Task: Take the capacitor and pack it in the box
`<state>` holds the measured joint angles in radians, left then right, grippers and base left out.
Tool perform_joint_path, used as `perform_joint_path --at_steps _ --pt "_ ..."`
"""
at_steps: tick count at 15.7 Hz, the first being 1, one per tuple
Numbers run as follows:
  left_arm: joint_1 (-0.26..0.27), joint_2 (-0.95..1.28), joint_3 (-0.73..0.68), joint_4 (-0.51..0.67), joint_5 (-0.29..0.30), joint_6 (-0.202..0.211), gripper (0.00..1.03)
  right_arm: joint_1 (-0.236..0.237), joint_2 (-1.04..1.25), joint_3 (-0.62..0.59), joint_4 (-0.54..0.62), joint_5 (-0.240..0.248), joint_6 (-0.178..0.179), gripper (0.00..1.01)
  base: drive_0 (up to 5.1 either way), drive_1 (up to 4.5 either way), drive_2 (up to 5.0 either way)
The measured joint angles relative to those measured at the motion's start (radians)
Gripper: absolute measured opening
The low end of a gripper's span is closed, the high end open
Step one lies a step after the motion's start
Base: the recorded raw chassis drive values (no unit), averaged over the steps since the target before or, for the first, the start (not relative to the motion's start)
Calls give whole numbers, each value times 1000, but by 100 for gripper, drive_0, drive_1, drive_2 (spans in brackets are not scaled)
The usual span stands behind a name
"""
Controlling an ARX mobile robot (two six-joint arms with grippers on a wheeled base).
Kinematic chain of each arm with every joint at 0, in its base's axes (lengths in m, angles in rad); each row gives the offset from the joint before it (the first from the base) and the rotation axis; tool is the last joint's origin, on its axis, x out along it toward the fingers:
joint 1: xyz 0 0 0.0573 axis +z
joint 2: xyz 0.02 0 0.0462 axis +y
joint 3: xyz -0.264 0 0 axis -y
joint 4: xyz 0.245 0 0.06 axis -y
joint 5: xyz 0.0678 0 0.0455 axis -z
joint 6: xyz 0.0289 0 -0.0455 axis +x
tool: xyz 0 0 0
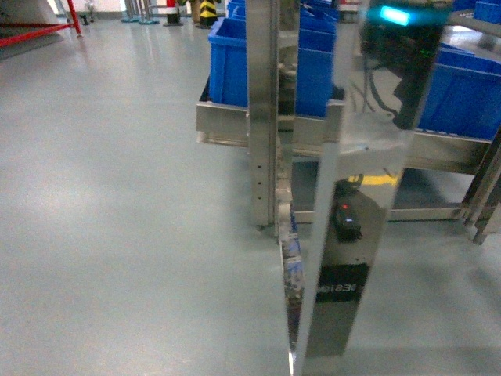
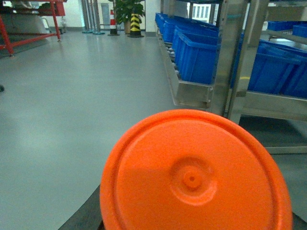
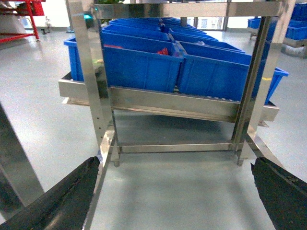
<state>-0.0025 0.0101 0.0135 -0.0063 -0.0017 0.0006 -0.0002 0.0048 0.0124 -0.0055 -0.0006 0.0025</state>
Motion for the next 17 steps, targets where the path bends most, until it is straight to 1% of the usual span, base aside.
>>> perform_joint_path --at_steps 9,13,17 --pt "0 0 0 -1 -1 0 44 0 0 0 1 0 0 98 -484 251 251" --pt "0 0 0 -1 1 0 44 0 0 0 0 0 0 98 -470 147 359" --pt "0 0 0 -2 1 0 44 0 0 0 1 0 0 98 -495 246 246"
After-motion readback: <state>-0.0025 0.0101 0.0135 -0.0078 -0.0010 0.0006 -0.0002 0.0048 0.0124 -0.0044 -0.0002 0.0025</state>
